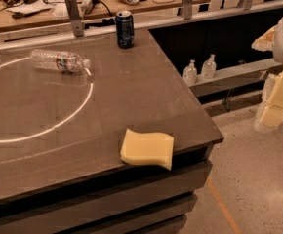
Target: Move sponge near pepsi can
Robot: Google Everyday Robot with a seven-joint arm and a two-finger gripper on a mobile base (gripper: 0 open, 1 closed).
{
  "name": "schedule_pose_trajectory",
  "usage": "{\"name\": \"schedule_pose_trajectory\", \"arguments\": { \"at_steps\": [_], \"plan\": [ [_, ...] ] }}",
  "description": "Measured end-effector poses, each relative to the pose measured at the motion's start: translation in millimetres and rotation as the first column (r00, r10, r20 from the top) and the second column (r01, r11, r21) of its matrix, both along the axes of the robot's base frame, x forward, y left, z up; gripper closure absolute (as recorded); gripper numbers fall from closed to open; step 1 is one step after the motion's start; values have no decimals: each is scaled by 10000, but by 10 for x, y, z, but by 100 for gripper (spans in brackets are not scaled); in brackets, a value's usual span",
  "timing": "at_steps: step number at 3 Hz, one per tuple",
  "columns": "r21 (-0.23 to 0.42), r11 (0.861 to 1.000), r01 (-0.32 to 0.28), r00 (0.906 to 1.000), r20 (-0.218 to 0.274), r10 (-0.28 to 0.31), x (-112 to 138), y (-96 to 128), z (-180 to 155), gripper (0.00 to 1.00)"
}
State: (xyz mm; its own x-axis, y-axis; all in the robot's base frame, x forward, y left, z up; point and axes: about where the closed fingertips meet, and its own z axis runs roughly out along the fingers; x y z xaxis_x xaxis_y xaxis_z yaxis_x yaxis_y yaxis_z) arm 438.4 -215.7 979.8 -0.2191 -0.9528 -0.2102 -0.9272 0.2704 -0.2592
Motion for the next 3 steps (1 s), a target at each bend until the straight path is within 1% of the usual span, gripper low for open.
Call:
{"name": "schedule_pose_trajectory", "arguments": {
  "at_steps": [1, 2, 3],
  "plan": [
    [0, 10000, 0, 10000, 2, 0, 0, 0, 0, 0],
    [702, 9968, -382, 9993, 49, 379, -18, 159, -43, 0],
    [2178, 9756, -260, 9995, -105, 290, -121, 430, -333, 0]
  ]
}}
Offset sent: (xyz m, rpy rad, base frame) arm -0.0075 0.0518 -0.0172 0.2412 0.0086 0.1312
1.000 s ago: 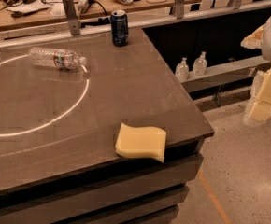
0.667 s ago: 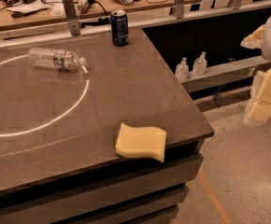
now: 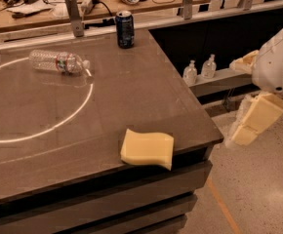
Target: Move sponge near pepsi can
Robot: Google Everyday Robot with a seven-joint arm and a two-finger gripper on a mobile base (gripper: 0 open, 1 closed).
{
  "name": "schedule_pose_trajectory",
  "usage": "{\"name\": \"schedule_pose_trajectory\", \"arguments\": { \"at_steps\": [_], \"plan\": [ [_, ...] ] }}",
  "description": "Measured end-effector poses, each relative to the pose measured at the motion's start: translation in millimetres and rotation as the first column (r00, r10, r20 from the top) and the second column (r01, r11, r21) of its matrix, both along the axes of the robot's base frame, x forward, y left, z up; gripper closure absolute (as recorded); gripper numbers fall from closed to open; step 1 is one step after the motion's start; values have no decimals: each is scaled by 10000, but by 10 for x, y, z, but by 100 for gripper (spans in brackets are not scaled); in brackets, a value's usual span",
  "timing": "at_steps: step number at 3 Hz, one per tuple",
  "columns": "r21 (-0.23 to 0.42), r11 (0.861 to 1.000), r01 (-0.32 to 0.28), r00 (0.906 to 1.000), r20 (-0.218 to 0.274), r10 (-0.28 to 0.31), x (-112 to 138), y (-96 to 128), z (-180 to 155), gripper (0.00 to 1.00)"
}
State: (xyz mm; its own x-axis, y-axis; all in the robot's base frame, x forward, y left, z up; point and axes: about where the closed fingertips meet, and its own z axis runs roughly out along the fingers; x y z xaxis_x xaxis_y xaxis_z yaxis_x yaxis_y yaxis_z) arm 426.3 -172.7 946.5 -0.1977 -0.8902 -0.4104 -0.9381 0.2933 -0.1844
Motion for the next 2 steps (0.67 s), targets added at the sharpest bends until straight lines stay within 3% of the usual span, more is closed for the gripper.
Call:
{"name": "schedule_pose_trajectory", "arguments": {
  "at_steps": [1, 2],
  "plan": [
    [1049, 9945, -50, 9999, -125, 64, -96, 183, -327, 0],
    [1686, 9856, 108, 9998, -206, -74, -164, 305, -611, 0]
  ]
}}
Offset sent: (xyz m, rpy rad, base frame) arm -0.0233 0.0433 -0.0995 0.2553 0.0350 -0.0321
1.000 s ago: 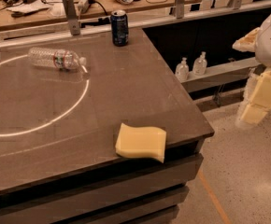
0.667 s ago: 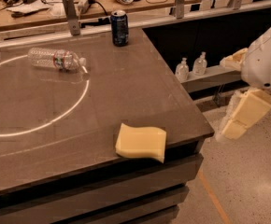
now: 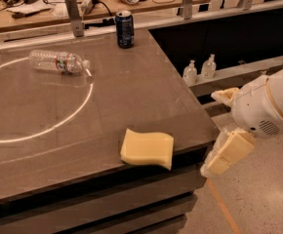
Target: Move sponge near pepsi can
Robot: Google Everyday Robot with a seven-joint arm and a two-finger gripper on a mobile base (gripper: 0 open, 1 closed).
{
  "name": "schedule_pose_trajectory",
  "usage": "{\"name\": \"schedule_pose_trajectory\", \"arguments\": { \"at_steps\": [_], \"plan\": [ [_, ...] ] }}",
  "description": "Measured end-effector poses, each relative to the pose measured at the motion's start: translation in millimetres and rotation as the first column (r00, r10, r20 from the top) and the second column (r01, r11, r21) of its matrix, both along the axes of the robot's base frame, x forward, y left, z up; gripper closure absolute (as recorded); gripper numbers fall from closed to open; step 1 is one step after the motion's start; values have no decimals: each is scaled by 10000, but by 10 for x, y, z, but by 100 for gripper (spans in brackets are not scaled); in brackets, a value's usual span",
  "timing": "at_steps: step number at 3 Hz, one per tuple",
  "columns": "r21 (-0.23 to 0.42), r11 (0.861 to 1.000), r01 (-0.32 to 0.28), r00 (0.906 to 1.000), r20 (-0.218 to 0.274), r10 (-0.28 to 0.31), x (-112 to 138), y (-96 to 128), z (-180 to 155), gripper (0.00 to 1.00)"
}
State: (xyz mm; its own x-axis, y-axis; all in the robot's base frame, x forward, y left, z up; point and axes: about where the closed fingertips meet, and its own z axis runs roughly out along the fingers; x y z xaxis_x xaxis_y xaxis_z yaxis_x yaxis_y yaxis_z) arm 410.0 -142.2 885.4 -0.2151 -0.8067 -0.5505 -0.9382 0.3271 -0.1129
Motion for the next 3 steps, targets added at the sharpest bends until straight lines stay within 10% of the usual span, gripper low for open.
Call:
{"name": "schedule_pose_trajectory", "arguments": {
  "at_steps": [3],
  "plan": [
    [750, 9940, -800, 9967, -61, 806, -271, 320, 3, 0]
  ]
}}
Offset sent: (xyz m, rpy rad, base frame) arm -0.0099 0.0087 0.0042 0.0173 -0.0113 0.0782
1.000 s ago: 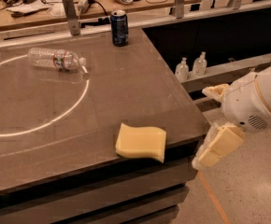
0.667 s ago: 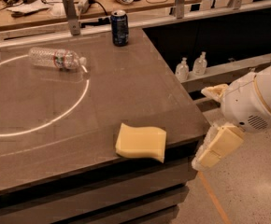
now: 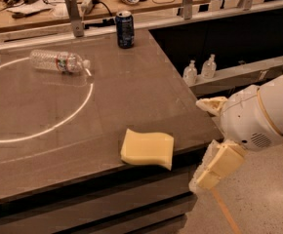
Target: Move sponge near pepsi can
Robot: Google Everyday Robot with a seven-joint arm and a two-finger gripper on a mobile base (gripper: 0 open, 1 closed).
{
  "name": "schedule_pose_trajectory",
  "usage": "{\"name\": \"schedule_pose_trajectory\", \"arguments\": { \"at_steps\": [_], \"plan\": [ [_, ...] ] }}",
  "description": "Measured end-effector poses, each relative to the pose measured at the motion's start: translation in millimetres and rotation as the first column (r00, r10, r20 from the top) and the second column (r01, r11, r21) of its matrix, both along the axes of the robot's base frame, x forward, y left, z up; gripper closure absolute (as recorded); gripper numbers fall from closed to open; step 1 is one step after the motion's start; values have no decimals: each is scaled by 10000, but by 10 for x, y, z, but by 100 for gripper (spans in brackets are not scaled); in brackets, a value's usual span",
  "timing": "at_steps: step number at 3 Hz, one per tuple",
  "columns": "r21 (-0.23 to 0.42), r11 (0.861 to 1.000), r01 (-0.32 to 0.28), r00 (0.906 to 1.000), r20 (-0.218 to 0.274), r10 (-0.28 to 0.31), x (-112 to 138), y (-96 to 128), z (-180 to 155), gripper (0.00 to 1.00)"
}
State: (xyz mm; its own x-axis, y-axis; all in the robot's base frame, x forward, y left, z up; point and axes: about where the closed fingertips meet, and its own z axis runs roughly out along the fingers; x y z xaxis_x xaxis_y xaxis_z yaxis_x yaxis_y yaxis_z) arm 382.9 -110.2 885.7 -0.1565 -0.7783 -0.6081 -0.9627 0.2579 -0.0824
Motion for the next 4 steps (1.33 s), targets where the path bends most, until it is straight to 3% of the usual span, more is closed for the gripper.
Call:
{"name": "schedule_pose_trajectory", "arguments": {
  "at_steps": [2, 4],
  "plan": [
    [1414, 9890, -429, 9984, -313, 477, -107, 478, -150, 0],
    [1953, 9783, -685, 9961, -407, 779, 7, 774, -301, 0]
  ]
}}
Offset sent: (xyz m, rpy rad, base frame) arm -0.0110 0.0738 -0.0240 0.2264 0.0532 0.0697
